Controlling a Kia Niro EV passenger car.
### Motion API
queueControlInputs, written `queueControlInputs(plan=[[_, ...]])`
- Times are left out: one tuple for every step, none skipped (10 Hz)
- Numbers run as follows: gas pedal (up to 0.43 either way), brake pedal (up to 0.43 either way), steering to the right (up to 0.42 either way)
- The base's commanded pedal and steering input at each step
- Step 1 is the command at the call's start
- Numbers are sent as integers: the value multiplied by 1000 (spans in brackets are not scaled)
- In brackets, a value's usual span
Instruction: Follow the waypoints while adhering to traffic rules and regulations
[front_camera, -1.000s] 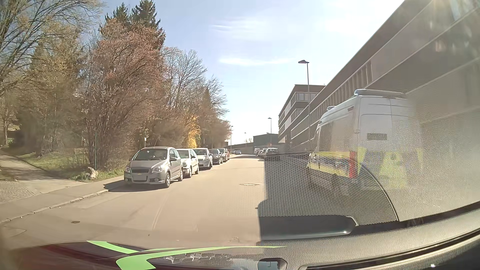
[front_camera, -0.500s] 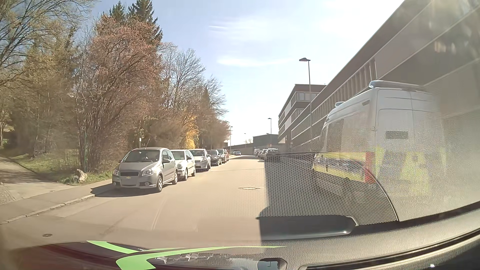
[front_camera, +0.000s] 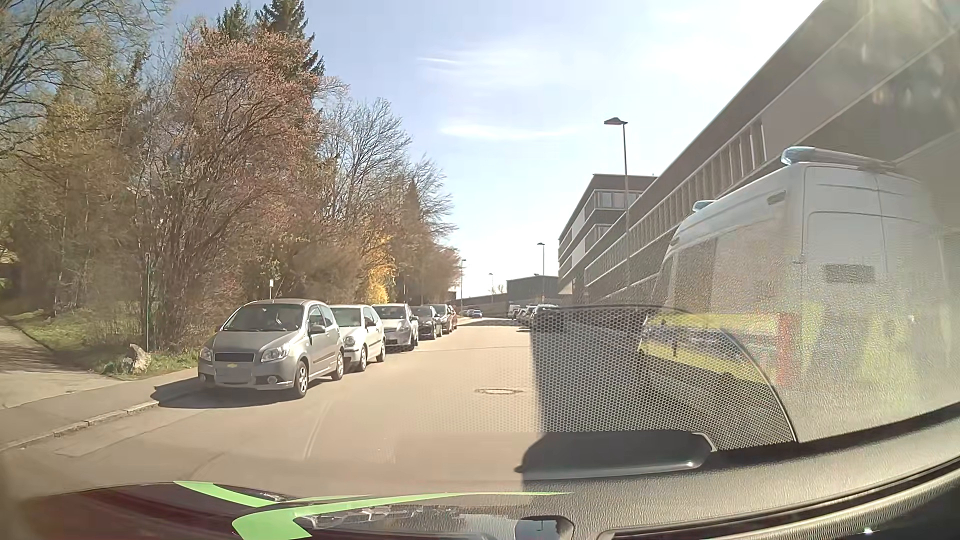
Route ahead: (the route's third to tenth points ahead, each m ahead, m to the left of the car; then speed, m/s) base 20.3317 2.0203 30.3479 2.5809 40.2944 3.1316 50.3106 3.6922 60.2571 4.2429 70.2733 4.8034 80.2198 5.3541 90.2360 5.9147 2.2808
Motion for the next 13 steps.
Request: queueControlInputs(plan=[[240,0,-8],[248,0,-8],[287,0,-11],[287,0,-12],[370,0,-11],[398,0,-10],[398,0,-9],[429,0,-8],[480,0,-8],[488,0,-7],[488,0,-3],[488,0,0],[488,0,0]])
